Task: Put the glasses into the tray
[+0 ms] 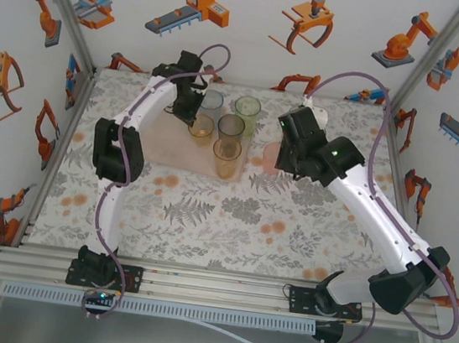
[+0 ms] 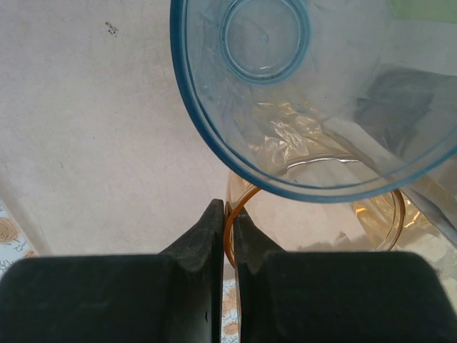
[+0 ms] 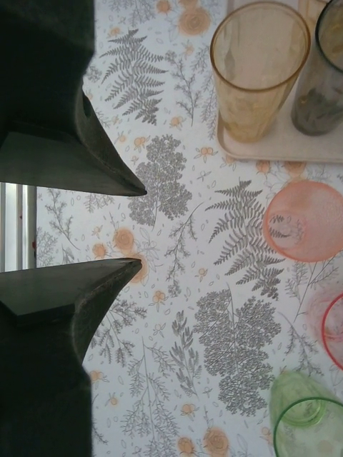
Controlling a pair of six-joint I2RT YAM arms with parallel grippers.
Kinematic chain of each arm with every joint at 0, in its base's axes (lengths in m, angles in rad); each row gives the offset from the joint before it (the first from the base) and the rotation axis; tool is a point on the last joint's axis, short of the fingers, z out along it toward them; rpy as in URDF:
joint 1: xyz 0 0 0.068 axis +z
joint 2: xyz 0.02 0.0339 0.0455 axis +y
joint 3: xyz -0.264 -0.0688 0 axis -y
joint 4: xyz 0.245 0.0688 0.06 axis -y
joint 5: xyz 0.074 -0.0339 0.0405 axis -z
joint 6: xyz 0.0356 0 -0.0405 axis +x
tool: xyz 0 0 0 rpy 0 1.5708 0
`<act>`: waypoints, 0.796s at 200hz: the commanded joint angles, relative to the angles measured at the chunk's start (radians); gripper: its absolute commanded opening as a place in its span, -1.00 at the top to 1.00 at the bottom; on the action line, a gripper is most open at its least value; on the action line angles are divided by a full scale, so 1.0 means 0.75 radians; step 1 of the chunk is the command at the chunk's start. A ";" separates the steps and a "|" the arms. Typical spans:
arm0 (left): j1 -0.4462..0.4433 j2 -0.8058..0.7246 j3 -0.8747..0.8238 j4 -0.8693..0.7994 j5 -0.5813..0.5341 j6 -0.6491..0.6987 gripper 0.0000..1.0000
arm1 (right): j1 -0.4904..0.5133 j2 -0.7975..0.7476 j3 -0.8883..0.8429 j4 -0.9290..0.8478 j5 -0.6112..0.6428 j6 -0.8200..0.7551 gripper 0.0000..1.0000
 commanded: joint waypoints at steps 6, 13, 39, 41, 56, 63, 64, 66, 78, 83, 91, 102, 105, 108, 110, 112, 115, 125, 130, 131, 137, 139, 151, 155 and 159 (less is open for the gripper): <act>-0.003 0.022 0.058 0.008 0.021 0.004 0.93 | -0.012 -0.041 -0.044 0.000 0.013 0.039 0.18; -0.003 0.025 0.058 0.008 0.023 0.003 0.92 | -0.013 -0.040 -0.050 0.001 0.010 0.039 0.18; -0.005 0.031 0.064 0.014 0.017 0.005 0.87 | -0.025 -0.044 -0.080 -0.001 -0.002 0.046 0.18; -0.007 0.032 0.064 0.014 0.016 0.005 0.87 | -0.027 -0.044 -0.082 -0.001 -0.003 0.048 0.18; -0.008 0.035 0.069 0.014 0.015 0.006 0.80 | -0.043 -0.041 -0.101 -0.002 -0.019 0.061 0.17; -0.009 0.037 0.070 0.015 0.014 0.007 0.74 | -0.054 -0.038 -0.107 -0.001 -0.032 0.066 0.17; -0.009 0.037 0.069 0.015 0.013 0.008 0.73 | -0.055 -0.037 -0.108 0.000 -0.035 0.067 0.17; -0.009 0.035 0.070 0.014 0.013 0.008 0.71 | -0.059 -0.035 -0.110 0.001 -0.038 0.069 0.17; -0.008 0.040 0.072 0.014 0.020 0.017 0.68 | -0.078 -0.023 -0.120 0.002 -0.068 0.071 0.16; -0.007 0.041 0.074 0.014 0.020 0.015 0.67 | -0.087 -0.017 -0.125 0.006 -0.080 0.070 0.16; -0.007 0.041 0.074 0.015 0.020 0.019 0.67 | -0.104 -0.008 -0.133 0.013 -0.106 0.066 0.16; -0.009 0.043 0.071 0.015 0.021 0.023 0.63 | -0.120 0.002 -0.142 0.021 -0.122 0.062 0.16; -0.009 0.043 0.071 0.014 0.022 0.025 0.62 | -0.123 0.003 -0.145 0.020 -0.122 0.061 0.16; -0.007 0.043 0.071 0.014 0.022 0.026 0.61 | -0.127 0.005 -0.147 0.021 -0.121 0.061 0.16; -0.008 0.043 0.072 0.014 0.021 0.027 0.61 | -0.130 0.005 -0.148 0.022 -0.121 0.061 0.16; -0.007 0.043 0.071 0.014 0.020 0.029 0.61 | -0.133 0.005 -0.149 0.022 -0.121 0.061 0.15; -0.008 0.043 0.069 0.015 0.020 0.029 0.61 | -0.136 0.005 -0.152 0.024 -0.122 0.061 0.16; -0.009 0.041 0.068 0.012 0.017 0.030 0.58 | -0.152 0.006 -0.158 0.032 -0.126 0.060 0.15; -0.008 0.039 0.066 0.011 0.017 0.033 0.55 | -0.162 0.005 -0.162 0.038 -0.130 0.061 0.15; -0.008 0.038 0.066 0.010 0.016 0.032 0.55 | -0.164 0.005 -0.163 0.039 -0.132 0.061 0.15; -0.008 0.037 0.066 0.010 0.014 0.034 0.52 | -0.177 0.006 -0.165 0.047 -0.142 0.061 0.15; -0.009 0.037 0.066 0.010 0.016 0.033 0.51 | -0.183 0.007 -0.167 0.049 -0.145 0.061 0.15; -0.008 0.032 0.064 0.008 0.013 0.037 0.45 | -0.208 0.018 -0.172 0.066 -0.168 0.060 0.14; -0.007 0.030 0.065 0.008 0.011 0.039 0.42 | -0.216 0.022 -0.172 0.071 -0.175 0.058 0.14; -0.007 0.030 0.066 0.006 0.012 0.039 0.39 | -0.223 0.028 -0.172 0.076 -0.180 0.055 0.14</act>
